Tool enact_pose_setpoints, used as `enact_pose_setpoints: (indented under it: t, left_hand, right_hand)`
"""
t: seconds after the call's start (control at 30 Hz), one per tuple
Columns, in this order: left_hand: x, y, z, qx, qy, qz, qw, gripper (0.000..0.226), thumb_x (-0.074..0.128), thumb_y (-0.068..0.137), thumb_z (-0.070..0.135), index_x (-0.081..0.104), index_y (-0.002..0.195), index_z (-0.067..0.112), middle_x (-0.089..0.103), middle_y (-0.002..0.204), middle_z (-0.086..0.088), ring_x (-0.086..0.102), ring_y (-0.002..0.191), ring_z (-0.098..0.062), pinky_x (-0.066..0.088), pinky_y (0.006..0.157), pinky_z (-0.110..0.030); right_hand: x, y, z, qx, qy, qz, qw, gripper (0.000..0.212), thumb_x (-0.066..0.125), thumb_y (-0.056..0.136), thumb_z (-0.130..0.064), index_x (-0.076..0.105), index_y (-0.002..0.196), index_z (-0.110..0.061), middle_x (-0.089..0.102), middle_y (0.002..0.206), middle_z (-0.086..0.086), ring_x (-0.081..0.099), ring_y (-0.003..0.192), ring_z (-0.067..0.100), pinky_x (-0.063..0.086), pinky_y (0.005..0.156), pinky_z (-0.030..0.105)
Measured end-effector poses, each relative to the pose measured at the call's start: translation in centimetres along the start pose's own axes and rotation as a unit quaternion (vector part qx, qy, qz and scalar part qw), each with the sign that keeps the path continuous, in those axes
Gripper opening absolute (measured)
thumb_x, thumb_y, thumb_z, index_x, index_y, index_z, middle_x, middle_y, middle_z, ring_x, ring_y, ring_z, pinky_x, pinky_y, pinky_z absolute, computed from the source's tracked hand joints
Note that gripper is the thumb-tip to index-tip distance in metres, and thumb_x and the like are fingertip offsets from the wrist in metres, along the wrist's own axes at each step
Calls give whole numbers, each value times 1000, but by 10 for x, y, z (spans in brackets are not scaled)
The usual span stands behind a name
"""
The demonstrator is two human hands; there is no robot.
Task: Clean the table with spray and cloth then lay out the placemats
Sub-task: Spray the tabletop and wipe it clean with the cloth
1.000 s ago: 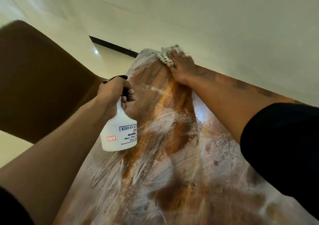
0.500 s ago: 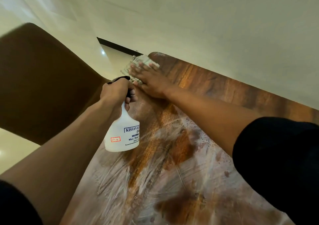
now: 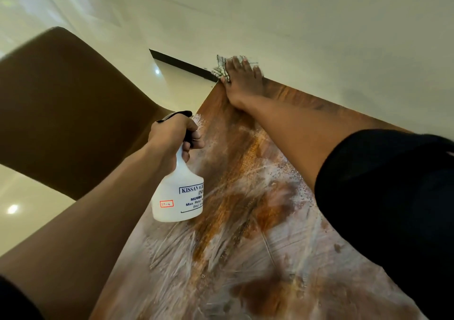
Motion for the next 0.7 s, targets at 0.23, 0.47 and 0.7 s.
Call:
enact_pose_setpoints:
  t: [0.23,0.47,0.7]
  left_hand:
    - [1,-3,-10,-21,4,2,1000,10,63,88,8,69,80,4,73,75,-18,60,49,-15,36,40,-21]
    - [-2,-17,-4,-1,-3,3,1000,21,62,93,5,62,77,18,71,75,-16,62,77,-24,36,52,-28]
    - [-16,-30,-15,-3,-12,9,1000,21,61,93,3,61,79,20,68,73,-12,66,76,-24,36,50,-28]
  right_hand:
    - [11,-76,6,-105,-20,5,994,61,19,110,-50,9,165,-26,3,173,-3,-1,159,19,1,129,47]
    - [-15,-75,86,-137,-15,-31,990,57,25,110,-50,18,164,-31,9,172,-7,3,159,16,6,129,47]
    - [-7,-48,36,15,-12,-29,999,63,23,110,-49,6,165,-25,-4,173,0,-7,159,26,-1,128,49]
Point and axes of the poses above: each hand's wrist, its own y-axis towards the middle knuckle, its own x-axis out of the palm, z = x × y, the point moved 4 cm from there along y, towards the middle knuckle
